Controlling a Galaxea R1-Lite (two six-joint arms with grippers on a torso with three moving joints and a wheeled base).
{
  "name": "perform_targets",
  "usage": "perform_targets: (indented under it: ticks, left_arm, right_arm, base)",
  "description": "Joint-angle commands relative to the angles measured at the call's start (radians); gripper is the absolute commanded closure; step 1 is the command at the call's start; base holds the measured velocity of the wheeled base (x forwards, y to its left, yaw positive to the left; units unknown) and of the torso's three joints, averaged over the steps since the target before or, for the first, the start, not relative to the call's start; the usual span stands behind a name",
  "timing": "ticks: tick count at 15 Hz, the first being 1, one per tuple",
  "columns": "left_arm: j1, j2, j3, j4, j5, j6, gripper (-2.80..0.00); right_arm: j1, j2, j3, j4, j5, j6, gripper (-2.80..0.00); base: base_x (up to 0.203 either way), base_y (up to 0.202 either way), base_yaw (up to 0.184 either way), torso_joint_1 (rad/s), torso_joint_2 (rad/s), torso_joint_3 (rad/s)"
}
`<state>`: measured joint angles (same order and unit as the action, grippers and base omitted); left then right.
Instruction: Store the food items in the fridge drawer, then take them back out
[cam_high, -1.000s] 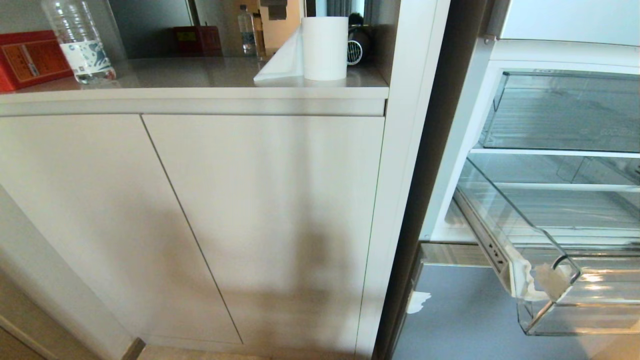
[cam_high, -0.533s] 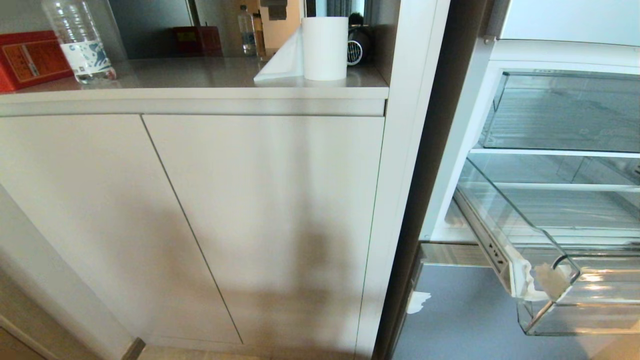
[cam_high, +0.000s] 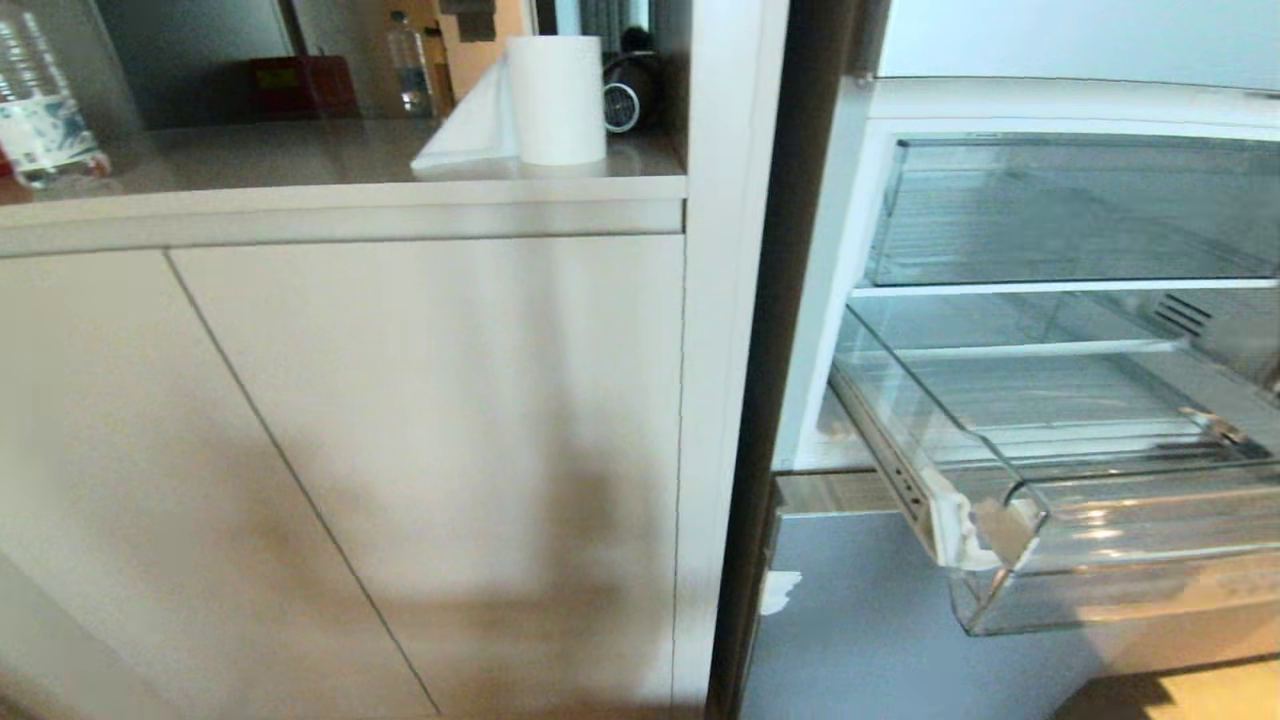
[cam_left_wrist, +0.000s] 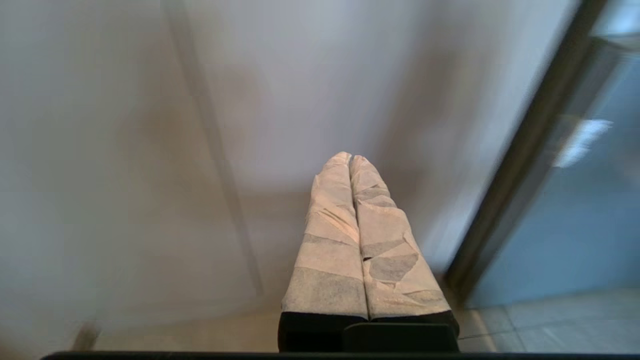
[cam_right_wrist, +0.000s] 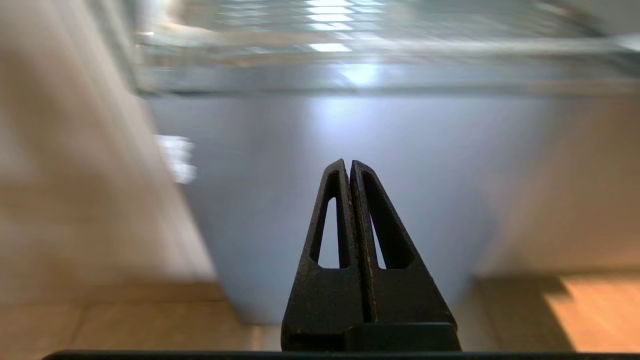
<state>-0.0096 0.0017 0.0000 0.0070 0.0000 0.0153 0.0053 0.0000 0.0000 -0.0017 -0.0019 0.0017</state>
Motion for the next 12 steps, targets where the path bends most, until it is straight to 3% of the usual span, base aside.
perform_targets:
  ticks: [1,12]
  left_arm:
    - [0.000,0.001,0.000,-0.001,0.000,0.000,0.00]
    - [0.000,0.001,0.000,-0.001,0.000,0.000,0.00]
  right_arm:
    - [0.001,0.000,0.002,0.002,0.000,0.000,0.00]
    - [0.001,0.000,0.002,0.002,0.000,0.000,0.00]
  base:
    - [-0.001,0.006,-0.177,0.001,0.00,0.002]
    - [-0.001,0.008,-0.176,0.002,0.00,0.002]
